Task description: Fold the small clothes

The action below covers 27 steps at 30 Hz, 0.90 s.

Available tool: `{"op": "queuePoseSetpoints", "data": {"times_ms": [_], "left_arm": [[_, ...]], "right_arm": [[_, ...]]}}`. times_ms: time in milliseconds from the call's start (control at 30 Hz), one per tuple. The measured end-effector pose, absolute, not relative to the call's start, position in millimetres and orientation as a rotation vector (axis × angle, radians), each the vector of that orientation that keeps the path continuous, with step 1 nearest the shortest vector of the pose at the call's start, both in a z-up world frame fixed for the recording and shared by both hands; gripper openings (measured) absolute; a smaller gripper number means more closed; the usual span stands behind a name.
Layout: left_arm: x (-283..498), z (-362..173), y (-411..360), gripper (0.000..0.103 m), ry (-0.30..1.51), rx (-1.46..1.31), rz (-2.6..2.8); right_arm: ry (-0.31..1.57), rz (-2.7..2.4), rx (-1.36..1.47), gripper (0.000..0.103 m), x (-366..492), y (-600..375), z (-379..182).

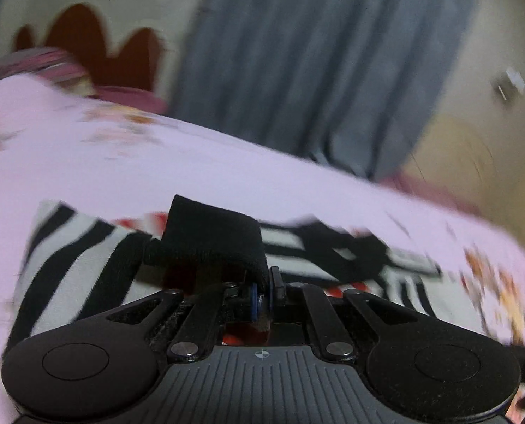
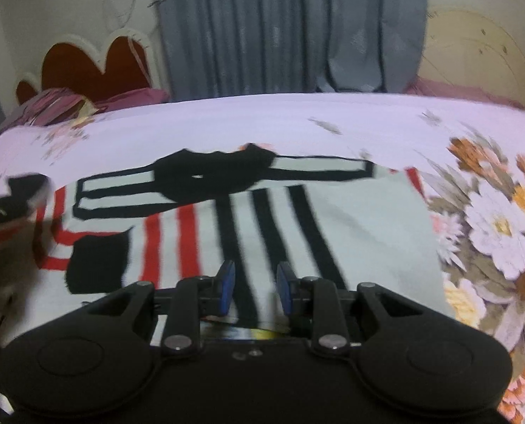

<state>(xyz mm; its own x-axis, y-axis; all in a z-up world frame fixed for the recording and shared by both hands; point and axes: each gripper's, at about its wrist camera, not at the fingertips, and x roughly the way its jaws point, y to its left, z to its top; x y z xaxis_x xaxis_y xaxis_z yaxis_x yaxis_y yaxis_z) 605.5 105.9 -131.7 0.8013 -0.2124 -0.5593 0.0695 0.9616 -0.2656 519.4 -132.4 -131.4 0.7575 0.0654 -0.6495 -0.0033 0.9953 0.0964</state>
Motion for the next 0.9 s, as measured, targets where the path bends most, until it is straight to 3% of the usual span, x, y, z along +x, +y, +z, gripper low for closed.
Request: {"op": "queuePoseSetpoints", "data": {"times_ms": [267,367,433,467,600,667,700,733,900], "left_arm": [[608,-152,-32,0.005,0.76,0.007,-0.3],[592,-163,-57,0.009,0.773,0.056,-0.347],[584,-160,-58,0.066,0.757,0.039,-0.418],[580,-157,-55,0.075,0.745,0.01,-0.452],[552,-138,-29,0.076,0.63,-0.016,-0.442],[544,-132,8,0.07,0.613,-0.079,-0.348],[540,-131,26,0.06,0.611,-0.093,-0.29],[537,-131,46,0.056,0.616,-0.103,-0.222],[532,-141,118,0.053,0.641,-0.144,-0.042]], "right_arm": [[0.712,-0.019,0.158,0.026,512,-186,-131],[0.725,-0.02,0.189,0.037,511,-201,-132],[0.725,-0.015,0.209,0.043,510,-207,-131],[0.722,-0.009,0.217,0.044,510,-208,-131],[0.71,0.025,0.256,0.045,515,-203,-128],[0.708,0.06,0.272,0.045,520,-193,-128],[0.719,0.086,0.29,0.045,524,-188,-130],[0.73,0.103,0.309,0.045,528,-185,-132],[0.819,0.041,0.296,0.046,550,-170,-153]]}}
